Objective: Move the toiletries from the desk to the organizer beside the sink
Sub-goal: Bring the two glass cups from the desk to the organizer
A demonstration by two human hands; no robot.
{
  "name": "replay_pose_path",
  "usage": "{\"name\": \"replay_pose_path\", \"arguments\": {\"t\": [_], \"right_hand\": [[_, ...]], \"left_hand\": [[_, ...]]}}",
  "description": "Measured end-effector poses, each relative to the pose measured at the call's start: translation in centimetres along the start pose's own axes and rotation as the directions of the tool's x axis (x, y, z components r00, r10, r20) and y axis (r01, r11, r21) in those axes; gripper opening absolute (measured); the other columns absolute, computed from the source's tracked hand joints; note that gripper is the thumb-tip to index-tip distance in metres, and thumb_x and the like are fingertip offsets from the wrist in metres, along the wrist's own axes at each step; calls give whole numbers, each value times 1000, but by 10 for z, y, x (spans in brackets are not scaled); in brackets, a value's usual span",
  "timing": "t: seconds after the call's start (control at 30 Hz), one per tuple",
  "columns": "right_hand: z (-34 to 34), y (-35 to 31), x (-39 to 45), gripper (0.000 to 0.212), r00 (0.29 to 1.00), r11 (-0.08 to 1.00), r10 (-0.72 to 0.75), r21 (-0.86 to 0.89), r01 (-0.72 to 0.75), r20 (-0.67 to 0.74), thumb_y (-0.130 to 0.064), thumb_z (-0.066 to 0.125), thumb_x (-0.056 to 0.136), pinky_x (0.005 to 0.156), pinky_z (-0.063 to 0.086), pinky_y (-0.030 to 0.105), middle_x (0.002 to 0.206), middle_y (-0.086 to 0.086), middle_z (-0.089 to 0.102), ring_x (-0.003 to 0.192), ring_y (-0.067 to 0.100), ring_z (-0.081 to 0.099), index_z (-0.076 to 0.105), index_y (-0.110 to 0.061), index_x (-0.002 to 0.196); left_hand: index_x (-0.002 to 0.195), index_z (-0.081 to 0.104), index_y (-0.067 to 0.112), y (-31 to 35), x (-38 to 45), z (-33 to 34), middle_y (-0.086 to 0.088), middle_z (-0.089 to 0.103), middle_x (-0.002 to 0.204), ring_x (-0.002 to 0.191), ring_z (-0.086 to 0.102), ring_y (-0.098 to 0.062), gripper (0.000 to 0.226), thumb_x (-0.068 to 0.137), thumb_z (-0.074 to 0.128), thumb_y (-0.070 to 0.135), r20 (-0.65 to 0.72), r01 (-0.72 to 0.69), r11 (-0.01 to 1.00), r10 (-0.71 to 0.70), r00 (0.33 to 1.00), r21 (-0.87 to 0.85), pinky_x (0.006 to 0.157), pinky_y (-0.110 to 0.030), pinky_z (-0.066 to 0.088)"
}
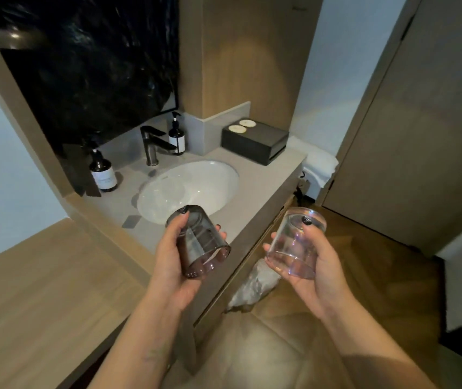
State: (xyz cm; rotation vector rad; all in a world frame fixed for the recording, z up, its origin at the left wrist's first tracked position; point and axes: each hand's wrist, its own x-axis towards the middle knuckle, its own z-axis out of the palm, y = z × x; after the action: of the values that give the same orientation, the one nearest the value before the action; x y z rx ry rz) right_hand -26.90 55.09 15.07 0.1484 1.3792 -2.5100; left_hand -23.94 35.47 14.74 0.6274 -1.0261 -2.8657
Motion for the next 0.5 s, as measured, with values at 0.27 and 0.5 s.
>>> {"name": "replay_pose_path", "arguments": {"t": [0.27,0.5], "right_hand": [[-48,-37,26,32,997,999,-45,-3,45,-62,-30,57,80,81,54,47,90,15,69,91,35,66,61,-14,108],[-66,-58,98,17,988,1000,-20,-18,17,-155,-22,49,94,83,54,48,88,14,72,88,35,67,58,-15,107]], "left_hand": [[103,62,11,-35,44,48,-17,70,92,74,71,-29,34,85,59,40,2,34,997,-34,999,69,74,-39,55],[94,63,14,-39,123,78,-16,67,91,85,67,-32,28,85,59,40,-24,43,996,-41,999,75,82,-41,52]]}}
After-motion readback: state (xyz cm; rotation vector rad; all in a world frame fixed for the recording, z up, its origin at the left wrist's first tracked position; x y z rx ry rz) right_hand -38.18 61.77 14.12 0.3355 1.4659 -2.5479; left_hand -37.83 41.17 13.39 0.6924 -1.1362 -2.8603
